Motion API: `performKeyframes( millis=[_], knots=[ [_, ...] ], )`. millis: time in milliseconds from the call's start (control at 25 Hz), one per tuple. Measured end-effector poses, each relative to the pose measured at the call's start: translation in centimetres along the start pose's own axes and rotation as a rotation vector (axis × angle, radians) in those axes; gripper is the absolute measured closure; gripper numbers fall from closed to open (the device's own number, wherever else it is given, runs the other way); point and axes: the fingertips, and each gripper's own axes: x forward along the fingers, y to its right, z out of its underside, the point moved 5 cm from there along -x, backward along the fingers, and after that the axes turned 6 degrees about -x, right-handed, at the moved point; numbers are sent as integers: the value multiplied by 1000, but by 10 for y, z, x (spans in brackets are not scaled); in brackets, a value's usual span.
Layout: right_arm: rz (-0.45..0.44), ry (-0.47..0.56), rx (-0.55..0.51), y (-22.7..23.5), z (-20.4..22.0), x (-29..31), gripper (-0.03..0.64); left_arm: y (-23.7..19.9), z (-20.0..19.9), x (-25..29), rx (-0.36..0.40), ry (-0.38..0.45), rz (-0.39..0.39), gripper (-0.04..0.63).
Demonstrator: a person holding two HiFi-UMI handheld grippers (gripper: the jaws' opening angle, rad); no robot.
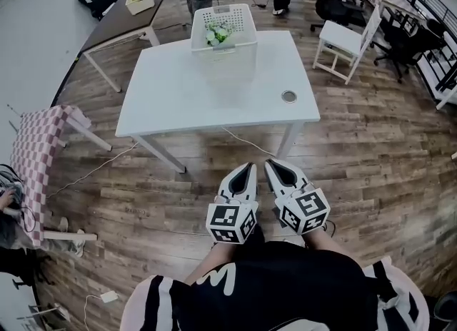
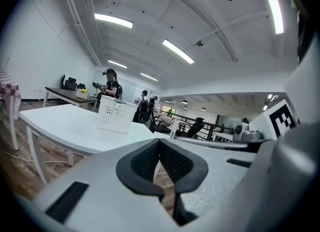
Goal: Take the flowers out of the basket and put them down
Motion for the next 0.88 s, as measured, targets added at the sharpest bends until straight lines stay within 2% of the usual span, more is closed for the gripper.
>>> performKeyframes(
  millis=[440, 880],
  knots=[
    [25, 2, 9, 33, -24, 113, 601, -80, -54, 80, 1, -15, 40, 591],
    [61, 8, 26, 53, -40, 190, 601, -142, -93, 123, 3, -16, 54, 591]
  ],
)
